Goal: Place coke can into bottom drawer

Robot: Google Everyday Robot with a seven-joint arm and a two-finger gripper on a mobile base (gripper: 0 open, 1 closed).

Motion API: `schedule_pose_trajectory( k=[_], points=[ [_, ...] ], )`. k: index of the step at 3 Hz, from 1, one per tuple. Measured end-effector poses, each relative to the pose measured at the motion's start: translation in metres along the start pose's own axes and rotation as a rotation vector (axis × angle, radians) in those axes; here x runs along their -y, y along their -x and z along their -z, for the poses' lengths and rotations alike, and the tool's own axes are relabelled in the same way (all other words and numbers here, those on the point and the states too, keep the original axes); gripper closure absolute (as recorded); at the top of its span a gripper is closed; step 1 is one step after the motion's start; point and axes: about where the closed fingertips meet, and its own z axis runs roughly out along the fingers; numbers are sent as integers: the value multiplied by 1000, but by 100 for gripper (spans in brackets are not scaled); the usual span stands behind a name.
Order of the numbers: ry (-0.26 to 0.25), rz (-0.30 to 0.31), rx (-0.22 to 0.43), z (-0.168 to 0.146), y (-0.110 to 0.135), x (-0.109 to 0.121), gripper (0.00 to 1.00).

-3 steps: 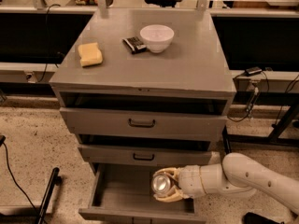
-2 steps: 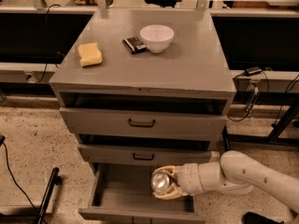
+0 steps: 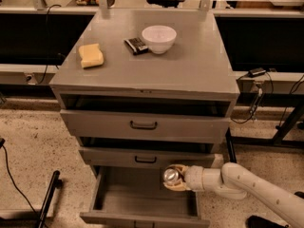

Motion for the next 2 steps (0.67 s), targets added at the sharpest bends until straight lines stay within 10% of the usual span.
schedule_pose_trajectory(
  k=[2],
  points=[
    [44,-114,2,-31,-81,-4,100]
  ],
)
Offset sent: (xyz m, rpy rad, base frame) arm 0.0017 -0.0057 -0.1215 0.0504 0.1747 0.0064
